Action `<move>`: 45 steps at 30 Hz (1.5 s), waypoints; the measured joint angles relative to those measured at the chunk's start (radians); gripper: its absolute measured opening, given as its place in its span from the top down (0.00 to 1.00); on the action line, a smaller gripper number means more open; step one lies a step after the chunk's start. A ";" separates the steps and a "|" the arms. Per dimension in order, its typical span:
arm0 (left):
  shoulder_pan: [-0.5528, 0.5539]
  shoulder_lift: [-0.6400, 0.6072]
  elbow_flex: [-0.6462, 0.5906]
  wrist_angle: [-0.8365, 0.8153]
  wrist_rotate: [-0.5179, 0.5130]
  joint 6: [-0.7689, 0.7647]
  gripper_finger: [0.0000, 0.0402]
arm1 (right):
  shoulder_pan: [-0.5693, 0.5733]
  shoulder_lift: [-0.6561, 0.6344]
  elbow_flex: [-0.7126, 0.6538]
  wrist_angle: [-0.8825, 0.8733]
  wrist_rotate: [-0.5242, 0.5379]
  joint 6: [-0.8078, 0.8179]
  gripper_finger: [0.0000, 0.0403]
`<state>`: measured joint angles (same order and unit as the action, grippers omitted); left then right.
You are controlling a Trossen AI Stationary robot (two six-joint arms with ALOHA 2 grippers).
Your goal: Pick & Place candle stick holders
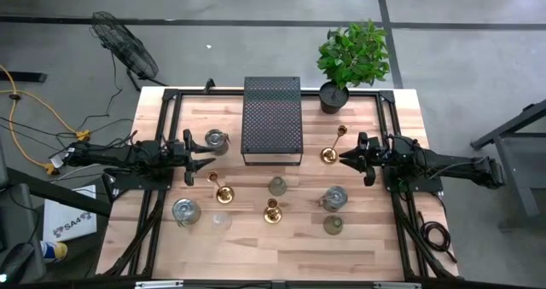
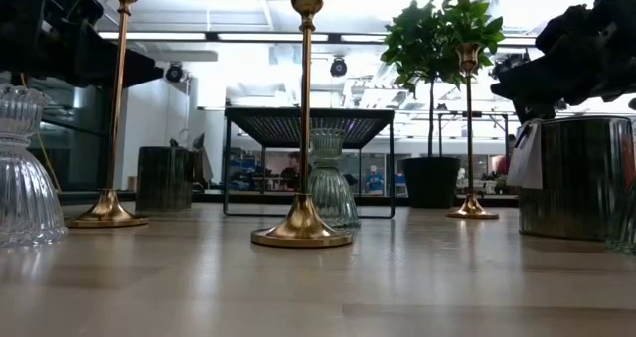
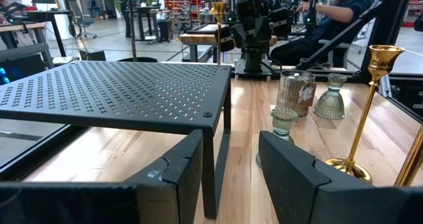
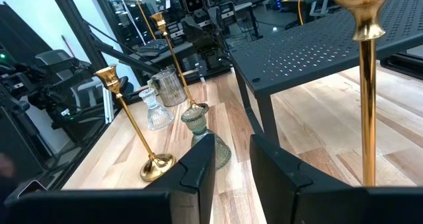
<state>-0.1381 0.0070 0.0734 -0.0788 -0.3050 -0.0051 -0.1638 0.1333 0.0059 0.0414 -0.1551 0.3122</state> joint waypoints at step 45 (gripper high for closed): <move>0.000 0.000 0.000 0.000 0.000 0.000 0.64 | 0.000 0.000 0.000 0.013 0.104 0.137 0.78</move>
<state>-0.1379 0.0067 0.0734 -0.0788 -0.3050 -0.0051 -0.1638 0.1337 0.0059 0.0547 -0.0512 0.4491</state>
